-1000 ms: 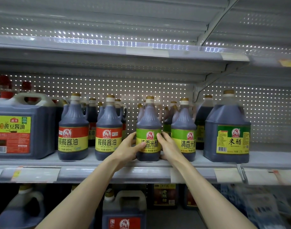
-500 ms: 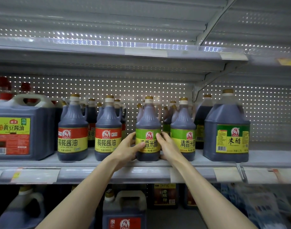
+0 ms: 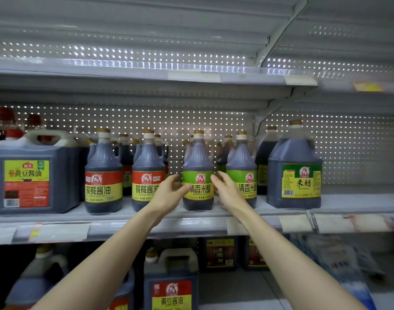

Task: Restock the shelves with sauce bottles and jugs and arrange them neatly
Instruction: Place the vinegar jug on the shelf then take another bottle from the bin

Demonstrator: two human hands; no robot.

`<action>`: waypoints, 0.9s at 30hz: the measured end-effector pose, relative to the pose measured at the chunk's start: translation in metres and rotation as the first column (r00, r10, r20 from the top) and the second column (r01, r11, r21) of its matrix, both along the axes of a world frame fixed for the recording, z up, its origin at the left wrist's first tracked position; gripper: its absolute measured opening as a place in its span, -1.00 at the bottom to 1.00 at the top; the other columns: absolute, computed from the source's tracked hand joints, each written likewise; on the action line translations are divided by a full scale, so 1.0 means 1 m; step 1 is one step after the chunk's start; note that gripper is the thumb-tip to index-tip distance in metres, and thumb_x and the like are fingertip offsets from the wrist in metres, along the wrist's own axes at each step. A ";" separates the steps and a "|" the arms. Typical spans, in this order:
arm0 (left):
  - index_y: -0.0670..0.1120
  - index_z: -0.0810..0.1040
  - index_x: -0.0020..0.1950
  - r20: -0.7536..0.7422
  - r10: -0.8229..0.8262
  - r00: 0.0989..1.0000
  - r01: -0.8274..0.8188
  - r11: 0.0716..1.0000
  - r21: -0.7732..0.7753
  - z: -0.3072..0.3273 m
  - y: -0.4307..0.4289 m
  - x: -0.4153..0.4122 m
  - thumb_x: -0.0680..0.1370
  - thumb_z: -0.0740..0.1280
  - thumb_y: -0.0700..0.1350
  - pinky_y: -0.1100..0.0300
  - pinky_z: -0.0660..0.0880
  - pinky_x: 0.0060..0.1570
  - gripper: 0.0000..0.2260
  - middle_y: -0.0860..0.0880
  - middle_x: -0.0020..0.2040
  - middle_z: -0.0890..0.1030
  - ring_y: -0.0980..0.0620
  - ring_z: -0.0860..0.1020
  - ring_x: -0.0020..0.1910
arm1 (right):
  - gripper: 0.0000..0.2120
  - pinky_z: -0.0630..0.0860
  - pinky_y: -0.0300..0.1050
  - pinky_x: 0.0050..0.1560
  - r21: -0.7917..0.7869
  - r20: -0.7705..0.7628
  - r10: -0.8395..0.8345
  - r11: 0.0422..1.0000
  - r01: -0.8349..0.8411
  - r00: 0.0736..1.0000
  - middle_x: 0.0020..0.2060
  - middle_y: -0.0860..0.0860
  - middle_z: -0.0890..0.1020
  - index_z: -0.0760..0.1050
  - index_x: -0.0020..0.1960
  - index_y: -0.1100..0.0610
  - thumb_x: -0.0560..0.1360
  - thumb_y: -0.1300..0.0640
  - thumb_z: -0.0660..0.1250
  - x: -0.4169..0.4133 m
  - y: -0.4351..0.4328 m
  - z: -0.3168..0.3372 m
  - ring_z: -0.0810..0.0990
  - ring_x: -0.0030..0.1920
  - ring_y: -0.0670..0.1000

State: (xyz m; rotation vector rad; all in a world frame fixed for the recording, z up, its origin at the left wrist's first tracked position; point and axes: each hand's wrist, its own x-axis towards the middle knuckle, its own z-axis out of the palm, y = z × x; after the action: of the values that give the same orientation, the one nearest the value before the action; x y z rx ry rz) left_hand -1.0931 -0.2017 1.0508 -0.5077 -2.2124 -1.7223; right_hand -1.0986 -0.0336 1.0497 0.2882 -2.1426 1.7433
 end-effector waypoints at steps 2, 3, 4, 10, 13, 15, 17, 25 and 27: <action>-0.14 0.30 0.46 -0.015 0.002 1.000 -0.002 1.000 -0.003 -0.001 -0.005 0.010 0.57 0.34 -0.08 0.13 0.45 0.13 -0.51 -0.09 0.28 0.52 0.00 0.52 0.18 | -0.50 0.42 0.02 0.26 0.021 0.011 -0.030 0.999 0.029 0.999 0.36 0.02 0.45 0.18 0.52 0.06 0.64 -0.05 0.15 0.012 0.000 -0.001 0.47 0.32 0.06; -0.14 0.31 0.46 -0.025 0.005 1.000 -0.005 1.000 -0.002 -0.002 -0.008 0.016 0.56 0.35 -0.07 0.10 0.45 0.16 -0.50 -0.08 0.27 0.52 -0.01 0.51 0.20 | -0.50 0.42 0.00 0.24 0.028 0.007 -0.042 0.999 0.042 0.999 0.34 0.02 0.46 0.19 0.52 0.06 0.63 -0.05 0.16 0.017 -0.001 -0.003 0.47 0.30 0.06; -0.15 0.31 0.45 -0.037 0.009 0.999 -0.009 1.000 -0.005 -0.003 -0.010 0.020 0.56 0.35 -0.05 0.07 0.46 0.20 -0.50 -0.07 0.27 0.52 -0.01 0.51 0.20 | -0.51 0.42 -0.01 0.23 0.033 0.000 -0.050 0.998 0.050 0.999 0.33 0.03 0.47 0.20 0.51 0.07 0.63 -0.05 0.17 0.022 -0.001 -0.004 0.48 0.29 0.06; -0.14 0.36 0.44 -0.086 0.012 0.996 -0.015 1.000 -0.027 -0.012 -0.023 0.055 0.54 0.36 -0.02 0.04 0.47 0.22 -0.50 -0.05 0.24 0.54 0.03 0.51 0.18 | -0.54 0.41 0.06 0.31 0.052 -0.049 -0.101 0.993 0.103 0.994 0.27 0.06 0.50 0.30 0.45 0.10 0.61 -0.03 0.22 0.063 -0.006 -0.010 0.50 0.28 0.06; -0.13 0.37 0.41 -0.108 0.009 0.994 -0.012 1.000 -0.021 -0.015 -0.024 0.073 0.55 0.36 -0.04 0.03 0.48 0.21 -0.53 -0.05 0.19 0.55 -0.01 0.51 0.19 | -0.55 0.43 0.00 0.27 0.058 -0.069 -0.098 0.993 0.102 0.993 0.25 0.07 0.52 0.34 0.42 0.10 0.59 -0.04 0.25 0.083 -0.005 -0.009 0.51 0.26 0.05; -0.11 0.37 0.42 -0.103 0.001 0.995 -0.003 1.000 -0.024 -0.017 -0.025 0.087 0.55 0.36 -0.02 0.04 0.49 0.20 -0.53 -0.05 0.20 0.55 -0.01 0.51 0.19 | -0.55 0.45 -0.03 0.25 0.074 -0.082 -0.102 0.991 0.108 0.991 0.22 0.06 0.54 0.36 0.40 0.11 0.58 -0.06 0.26 0.098 -0.002 -0.009 0.52 0.23 0.04; -0.08 0.36 0.42 -0.108 -0.009 0.994 0.006 1.000 -0.030 -0.019 -0.025 0.102 0.54 0.35 0.00 0.05 0.49 0.19 -0.52 -0.04 0.21 0.54 0.00 0.51 0.19 | -0.57 0.47 -0.08 0.18 0.086 -0.098 -0.106 0.990 0.114 0.990 0.18 0.05 0.56 0.39 0.38 0.11 0.58 -0.06 0.26 0.111 0.000 -0.010 0.55 0.19 0.02; -0.02 0.35 0.43 -0.153 -0.010 0.988 0.002 0.999 -0.052 -0.033 -0.005 0.160 0.53 0.36 0.03 0.32 0.47 -0.03 -0.52 0.02 0.19 0.56 0.12 0.53 0.14 | -0.60 0.50 -0.10 0.13 0.138 -0.096 -0.036 0.989 0.049 0.995 0.15 0.01 0.57 0.41 0.36 0.09 0.58 -0.06 0.26 0.158 0.020 -0.027 0.60 0.04 -0.07; -0.01 0.37 0.42 -0.137 -0.005 0.991 0.002 1.000 -0.024 -0.044 0.005 0.174 0.53 0.37 0.03 0.27 0.49 0.04 -0.52 0.01 0.18 0.57 0.12 0.54 0.16 | -0.60 0.51 -0.03 0.19 0.146 -0.057 -0.023 0.989 0.031 0.998 0.15 0.04 0.59 0.42 0.35 0.08 0.58 -0.08 0.26 0.172 0.032 -0.036 0.61 0.05 -0.05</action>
State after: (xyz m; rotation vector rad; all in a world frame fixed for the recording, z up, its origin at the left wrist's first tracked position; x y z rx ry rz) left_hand -0.9186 -0.1963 1.0064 -0.6168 -2.1388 -1.6140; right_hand -0.9271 -0.0014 1.0135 0.3394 -2.2282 1.5475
